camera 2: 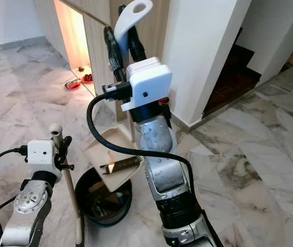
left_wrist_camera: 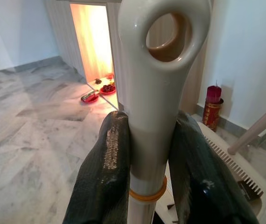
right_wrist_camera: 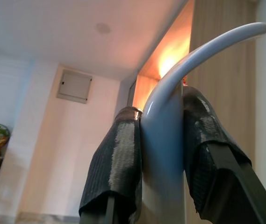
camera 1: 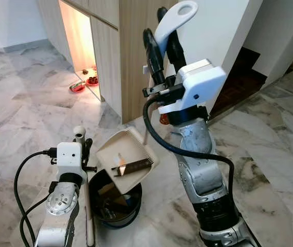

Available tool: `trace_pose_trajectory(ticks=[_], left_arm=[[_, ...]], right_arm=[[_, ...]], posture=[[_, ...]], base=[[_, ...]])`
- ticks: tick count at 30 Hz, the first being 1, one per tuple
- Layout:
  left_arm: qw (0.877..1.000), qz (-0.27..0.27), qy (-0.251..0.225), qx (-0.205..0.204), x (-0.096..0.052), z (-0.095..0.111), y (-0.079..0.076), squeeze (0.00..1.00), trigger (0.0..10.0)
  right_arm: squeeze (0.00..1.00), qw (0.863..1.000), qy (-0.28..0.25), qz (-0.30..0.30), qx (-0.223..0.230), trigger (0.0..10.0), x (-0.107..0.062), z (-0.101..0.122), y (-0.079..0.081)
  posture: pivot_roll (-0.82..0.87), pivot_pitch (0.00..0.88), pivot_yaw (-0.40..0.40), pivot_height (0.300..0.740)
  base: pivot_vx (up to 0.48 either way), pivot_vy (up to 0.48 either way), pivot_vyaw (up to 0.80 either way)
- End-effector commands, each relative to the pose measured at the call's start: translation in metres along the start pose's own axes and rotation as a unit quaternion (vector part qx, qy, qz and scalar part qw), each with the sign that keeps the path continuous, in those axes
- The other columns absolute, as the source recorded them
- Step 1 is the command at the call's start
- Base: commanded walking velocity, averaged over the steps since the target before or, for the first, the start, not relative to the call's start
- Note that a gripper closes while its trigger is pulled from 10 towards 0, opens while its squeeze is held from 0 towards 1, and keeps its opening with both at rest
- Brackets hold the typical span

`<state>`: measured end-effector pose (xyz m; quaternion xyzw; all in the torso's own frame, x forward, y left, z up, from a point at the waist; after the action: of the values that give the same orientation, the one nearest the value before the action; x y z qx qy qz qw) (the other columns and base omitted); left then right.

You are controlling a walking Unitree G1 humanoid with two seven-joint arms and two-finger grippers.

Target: Sweep floor

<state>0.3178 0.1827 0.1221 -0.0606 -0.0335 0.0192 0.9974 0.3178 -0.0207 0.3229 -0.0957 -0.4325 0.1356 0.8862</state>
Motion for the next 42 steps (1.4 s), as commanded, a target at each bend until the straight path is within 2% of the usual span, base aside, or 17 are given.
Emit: trace_pose_trajectory(ticks=[1, 9, 10, 23, 35, 40, 42], left_arm=[[0.999, -0.012, -0.030, -0.003, 0.000, 0.014, -0.007, 0.00, 10.0], [0.999, -0.012, -0.030, -0.003, 0.001, 0.013, -0.008, 0.00, 10.0], [0.999, -0.012, -0.030, -0.002, 0.001, 0.014, -0.007, 0.00, 10.0], [1.000, -0.009, -0.029, -0.003, -0.002, 0.013, -0.007, 0.00, 10.0], [1.000, -0.010, -0.029, -0.004, -0.002, 0.012, -0.008, 0.00, 10.0], [1.000, -0.010, -0.029, -0.006, -0.002, 0.011, -0.010, 0.00, 10.0], [1.000, -0.010, -0.029, -0.007, -0.002, 0.011, -0.010, 0.00, 10.0]], right_arm=[[0.00, 0.999, -0.041, -0.010, -0.014, 10.0, 0.003, 0.016, -0.004], [0.00, 0.996, -0.073, -0.002, -0.041, 10.0, 0.002, 0.027, 0.003], [0.00, 0.994, -0.091, 0.015, -0.059, 10.0, 0.001, 0.033, 0.011], [0.00, 0.994, -0.090, 0.012, -0.059, 10.0, 0.000, 0.032, 0.012], [0.00, 0.989, -0.104, 0.024, -0.099, 10.0, 0.000, 0.035, 0.019], [0.00, 0.992, -0.094, 0.015, -0.084, 10.0, 0.000, 0.033, 0.017], [0.00, 0.995, -0.082, -0.007, -0.052, 10.0, 0.001, 0.031, 0.011]], posture=[[0.12, 0.000, -0.095, 0.740], [0.12, 0.000, -0.096, 0.740], [0.12, 0.000, -0.096, 0.740], [0.13, 0.000, -0.104, 0.740], [0.13, 0.000, -0.106, 0.740], [0.12, 0.000, -0.112, 0.740], [0.13, 0.000, -0.113, 0.740]], base=[[0.000, 0.000, 0.00], [0.000, 0.000, 0.00], [0.000, 0.000, 0.00], [0.000, 0.000, 0.00], [0.000, 0.000, 0.00], [0.000, 0.000, 0.00], [0.000, 0.000, 0.00]])
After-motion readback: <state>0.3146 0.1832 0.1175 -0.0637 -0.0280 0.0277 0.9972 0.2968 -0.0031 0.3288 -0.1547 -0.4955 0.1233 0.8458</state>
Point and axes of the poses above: a point about 5 cm out from each wrist's last joint towards the gripper, its own x axis pointing out of the wrist towards the gripper, its own z axis along the axis of the wrist's last joint, y = z × x, the point moved 5 cm from there along x, pointing out of the wrist towards the gripper, and after that the axes turned 14 degrees about -x, right-handed, at the moved point
